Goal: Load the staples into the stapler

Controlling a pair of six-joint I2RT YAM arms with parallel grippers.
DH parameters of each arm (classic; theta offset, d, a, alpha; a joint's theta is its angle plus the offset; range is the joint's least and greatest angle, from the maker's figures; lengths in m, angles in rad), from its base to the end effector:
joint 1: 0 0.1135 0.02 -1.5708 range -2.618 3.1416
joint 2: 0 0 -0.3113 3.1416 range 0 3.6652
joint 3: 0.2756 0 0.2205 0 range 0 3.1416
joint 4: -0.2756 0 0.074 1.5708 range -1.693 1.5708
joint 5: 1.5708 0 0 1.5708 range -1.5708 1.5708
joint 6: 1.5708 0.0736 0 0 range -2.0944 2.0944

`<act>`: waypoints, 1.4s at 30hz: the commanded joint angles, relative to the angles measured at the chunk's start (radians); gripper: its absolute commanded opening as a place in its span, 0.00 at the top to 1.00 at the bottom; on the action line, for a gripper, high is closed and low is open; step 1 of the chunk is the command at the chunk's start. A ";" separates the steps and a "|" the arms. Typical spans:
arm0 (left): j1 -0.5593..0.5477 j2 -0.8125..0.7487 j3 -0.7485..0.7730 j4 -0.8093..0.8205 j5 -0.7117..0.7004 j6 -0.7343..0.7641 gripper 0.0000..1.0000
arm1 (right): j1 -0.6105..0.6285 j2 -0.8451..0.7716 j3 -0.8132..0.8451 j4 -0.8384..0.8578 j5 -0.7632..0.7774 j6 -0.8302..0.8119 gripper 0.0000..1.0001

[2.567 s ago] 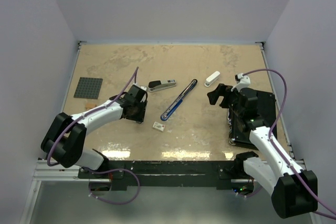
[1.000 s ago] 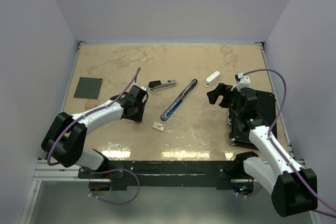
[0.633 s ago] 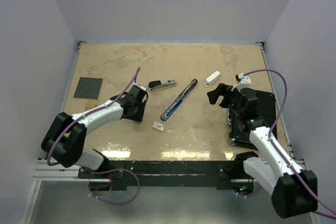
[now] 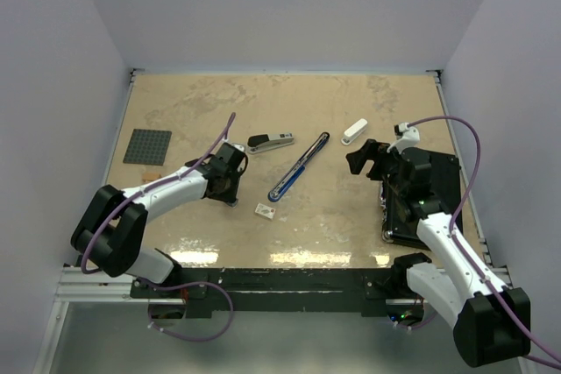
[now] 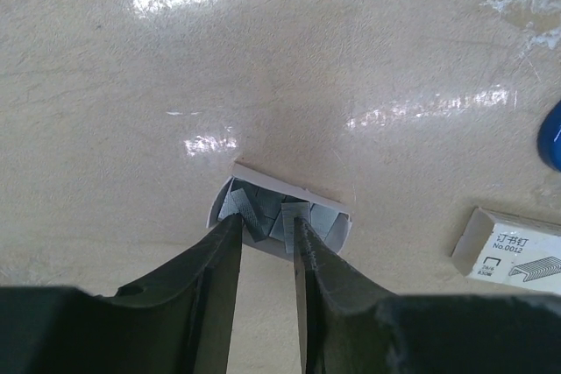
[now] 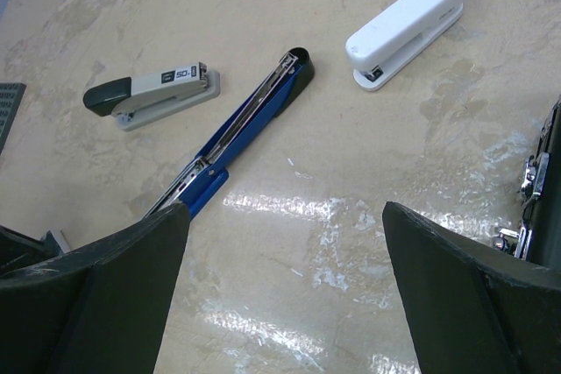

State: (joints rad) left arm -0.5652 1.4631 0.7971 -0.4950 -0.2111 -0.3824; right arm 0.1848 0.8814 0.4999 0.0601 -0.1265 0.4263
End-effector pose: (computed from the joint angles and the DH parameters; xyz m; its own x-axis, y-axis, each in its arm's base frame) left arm 0.2182 -0.1201 0.2052 -0.8877 0.1310 -0.4414 0.1315 0.9909 0.0296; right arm 0.1760 0.0423 0.2840 -0.4067 0.3413 -0.8474 -0.1447 0.8918 0.4286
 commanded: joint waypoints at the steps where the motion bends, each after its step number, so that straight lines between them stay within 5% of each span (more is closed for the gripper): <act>1: 0.001 -0.006 0.042 0.003 -0.011 -0.004 0.65 | 0.002 -0.012 0.000 0.009 -0.012 0.003 0.03; 42: -0.025 0.078 0.037 0.018 0.045 -0.010 0.73 | 0.002 0.005 0.002 0.026 -0.007 0.017 0.03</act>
State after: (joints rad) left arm -0.5858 1.5253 0.8341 -0.4995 -0.1745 -0.3843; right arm 0.1848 0.8841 0.4992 0.0608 -0.1261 0.4339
